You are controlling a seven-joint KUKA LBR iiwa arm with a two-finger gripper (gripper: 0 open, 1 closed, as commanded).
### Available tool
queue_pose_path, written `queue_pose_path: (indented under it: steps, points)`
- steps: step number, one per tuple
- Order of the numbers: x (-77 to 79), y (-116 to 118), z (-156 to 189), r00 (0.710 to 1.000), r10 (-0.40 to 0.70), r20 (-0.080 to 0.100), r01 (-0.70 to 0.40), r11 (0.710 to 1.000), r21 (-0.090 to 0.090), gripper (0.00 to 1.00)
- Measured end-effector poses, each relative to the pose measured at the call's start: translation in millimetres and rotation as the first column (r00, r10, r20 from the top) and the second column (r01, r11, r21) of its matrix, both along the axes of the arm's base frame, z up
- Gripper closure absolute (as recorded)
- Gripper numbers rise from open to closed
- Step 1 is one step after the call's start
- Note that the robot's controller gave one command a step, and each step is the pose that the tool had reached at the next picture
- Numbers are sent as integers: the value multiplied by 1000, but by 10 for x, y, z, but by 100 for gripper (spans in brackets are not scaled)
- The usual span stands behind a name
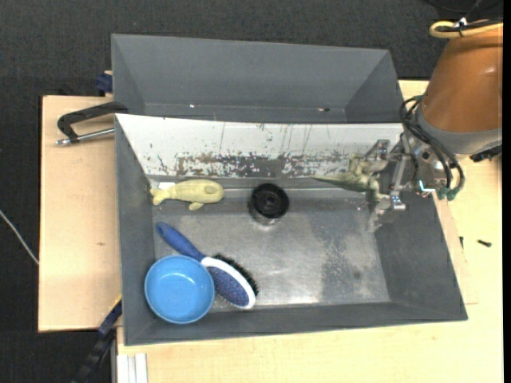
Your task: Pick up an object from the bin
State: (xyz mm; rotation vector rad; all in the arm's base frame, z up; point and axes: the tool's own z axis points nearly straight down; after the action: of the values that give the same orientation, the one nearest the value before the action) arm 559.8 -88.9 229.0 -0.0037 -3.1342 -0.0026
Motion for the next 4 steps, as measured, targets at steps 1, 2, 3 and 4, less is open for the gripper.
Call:
queue_pose_path:
  steps: [1, 2, 3, 4]
  points:
    - [271, 145, -1462, 997, 79, 15, -79, 997, -3, 0]
    - [424, 309, -1272, 958, 287, 16, -286, 958, -3, 0]
    - [343, 445, -1285, 978, -208, 6, 208, 978, 1, 0]
    - [385, 181, -1559, 927, -375, 8, 375, 927, 1, 0]
